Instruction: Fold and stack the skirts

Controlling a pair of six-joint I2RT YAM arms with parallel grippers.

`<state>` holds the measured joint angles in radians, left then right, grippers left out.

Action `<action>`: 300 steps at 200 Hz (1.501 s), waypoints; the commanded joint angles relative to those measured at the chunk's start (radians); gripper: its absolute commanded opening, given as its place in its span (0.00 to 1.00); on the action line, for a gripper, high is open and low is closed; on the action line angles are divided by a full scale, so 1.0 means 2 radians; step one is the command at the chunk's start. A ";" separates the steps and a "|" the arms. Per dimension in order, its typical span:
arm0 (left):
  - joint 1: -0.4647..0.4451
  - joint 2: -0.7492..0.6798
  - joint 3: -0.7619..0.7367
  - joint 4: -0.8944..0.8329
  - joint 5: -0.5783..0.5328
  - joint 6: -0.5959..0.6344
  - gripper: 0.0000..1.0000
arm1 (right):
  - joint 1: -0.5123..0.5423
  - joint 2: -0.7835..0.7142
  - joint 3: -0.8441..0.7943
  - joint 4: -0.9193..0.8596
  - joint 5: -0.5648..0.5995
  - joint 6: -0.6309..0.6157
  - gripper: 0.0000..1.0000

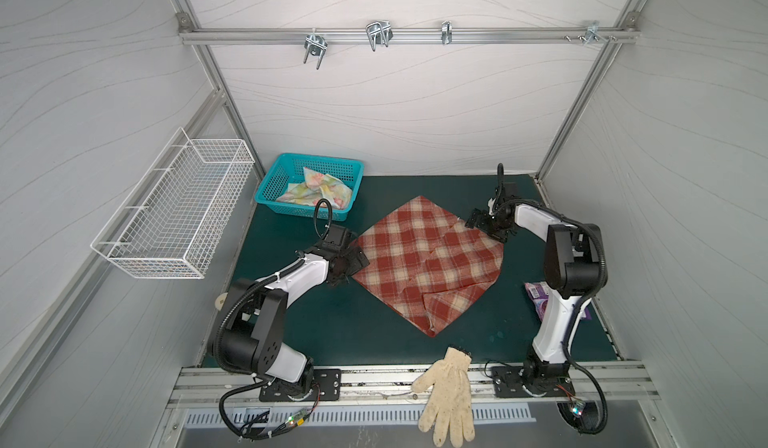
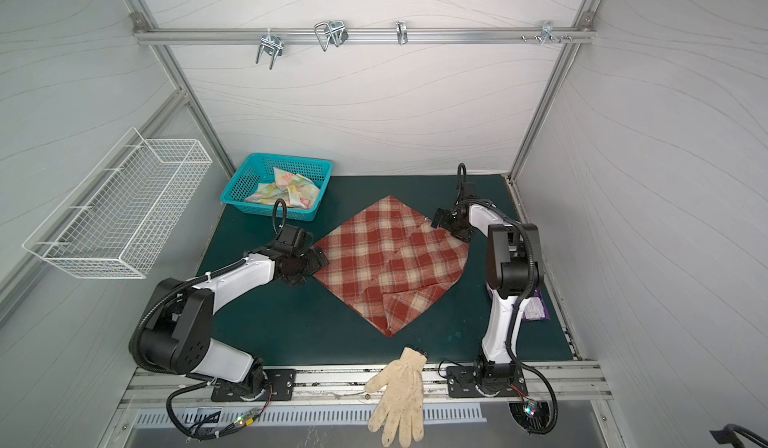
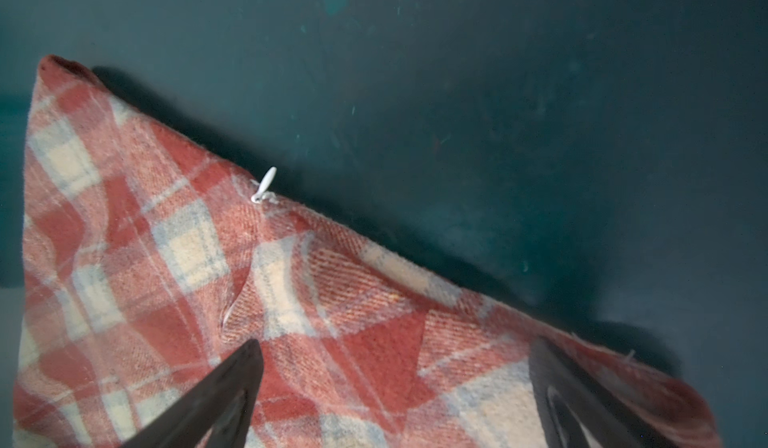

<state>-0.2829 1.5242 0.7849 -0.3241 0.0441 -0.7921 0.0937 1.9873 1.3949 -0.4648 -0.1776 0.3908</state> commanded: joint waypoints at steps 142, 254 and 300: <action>-0.020 0.224 0.232 -0.005 -0.008 0.025 0.99 | -0.006 -0.147 -0.170 0.047 -0.053 0.036 0.99; -0.072 0.378 0.496 -0.088 -0.013 0.037 0.99 | 0.103 -0.214 -0.284 0.088 -0.018 0.066 0.99; -0.063 0.460 0.669 -0.170 -0.032 0.065 0.99 | 0.171 -0.210 -0.299 0.103 0.003 0.096 0.99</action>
<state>-0.4187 2.3707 1.9633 -0.5735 0.0113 -0.6975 0.3630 1.5681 0.8211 -0.2695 -0.1890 0.5270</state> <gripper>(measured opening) 0.992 0.991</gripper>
